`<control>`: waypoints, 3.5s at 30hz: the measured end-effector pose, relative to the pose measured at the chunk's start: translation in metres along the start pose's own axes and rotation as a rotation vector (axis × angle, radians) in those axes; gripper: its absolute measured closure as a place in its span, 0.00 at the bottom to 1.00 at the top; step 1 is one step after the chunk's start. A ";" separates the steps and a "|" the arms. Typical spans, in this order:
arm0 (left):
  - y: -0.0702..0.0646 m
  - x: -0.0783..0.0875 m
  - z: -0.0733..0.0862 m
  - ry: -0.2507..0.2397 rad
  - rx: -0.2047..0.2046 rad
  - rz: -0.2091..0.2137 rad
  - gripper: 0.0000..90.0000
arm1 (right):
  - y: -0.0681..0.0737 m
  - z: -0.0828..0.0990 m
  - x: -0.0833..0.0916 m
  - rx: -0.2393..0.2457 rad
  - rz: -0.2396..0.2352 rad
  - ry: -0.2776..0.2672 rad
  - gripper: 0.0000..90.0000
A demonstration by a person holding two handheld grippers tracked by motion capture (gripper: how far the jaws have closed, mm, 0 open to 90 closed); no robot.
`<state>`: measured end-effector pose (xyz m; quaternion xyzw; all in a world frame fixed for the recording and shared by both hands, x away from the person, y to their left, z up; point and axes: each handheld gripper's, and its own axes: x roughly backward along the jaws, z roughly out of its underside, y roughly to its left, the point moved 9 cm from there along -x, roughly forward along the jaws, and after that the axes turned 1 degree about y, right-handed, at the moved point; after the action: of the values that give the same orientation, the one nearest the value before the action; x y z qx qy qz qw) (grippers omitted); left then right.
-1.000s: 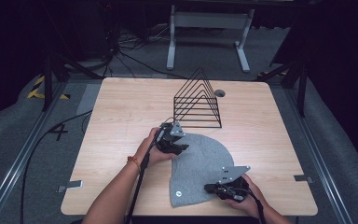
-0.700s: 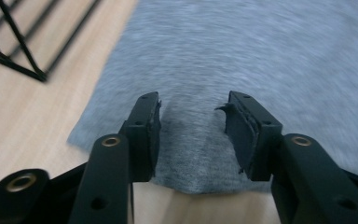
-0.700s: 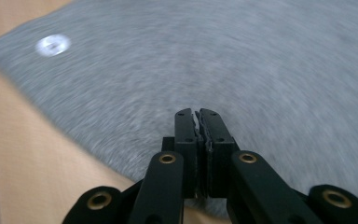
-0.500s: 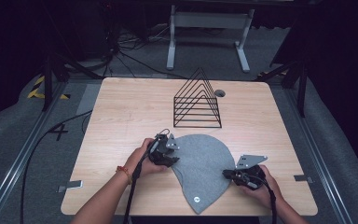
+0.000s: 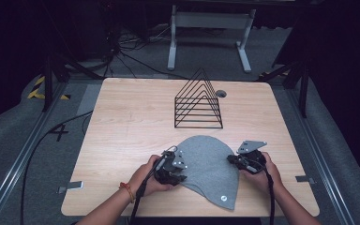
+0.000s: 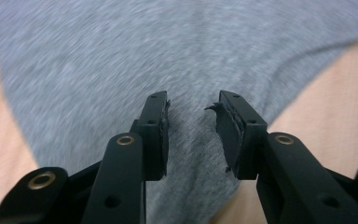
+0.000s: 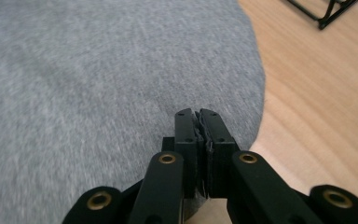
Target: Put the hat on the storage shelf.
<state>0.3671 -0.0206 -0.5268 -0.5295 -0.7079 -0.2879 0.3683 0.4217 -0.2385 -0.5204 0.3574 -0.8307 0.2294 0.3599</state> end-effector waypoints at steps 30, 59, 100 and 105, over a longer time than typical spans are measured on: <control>0.091 -0.006 -0.009 -0.129 0.201 -0.118 0.41 | -0.015 0.000 0.000 -0.166 0.040 0.037 0.44; 0.067 -0.005 -0.017 -0.142 0.187 -0.059 0.94 | 0.000 -0.004 0.006 -0.169 -0.066 -0.014 0.94; 0.092 0.134 -0.133 -0.398 0.004 -0.228 0.95 | -0.038 -0.121 0.136 -0.060 0.066 -0.346 0.94; 0.109 0.151 -0.147 -0.430 0.020 -0.246 0.95 | -0.053 -0.141 0.147 -0.070 0.092 -0.368 0.94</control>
<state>0.4785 -0.0271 -0.3168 -0.4848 -0.8320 -0.2042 0.1765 0.4518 -0.2451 -0.3122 0.3421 -0.9055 0.1474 0.2034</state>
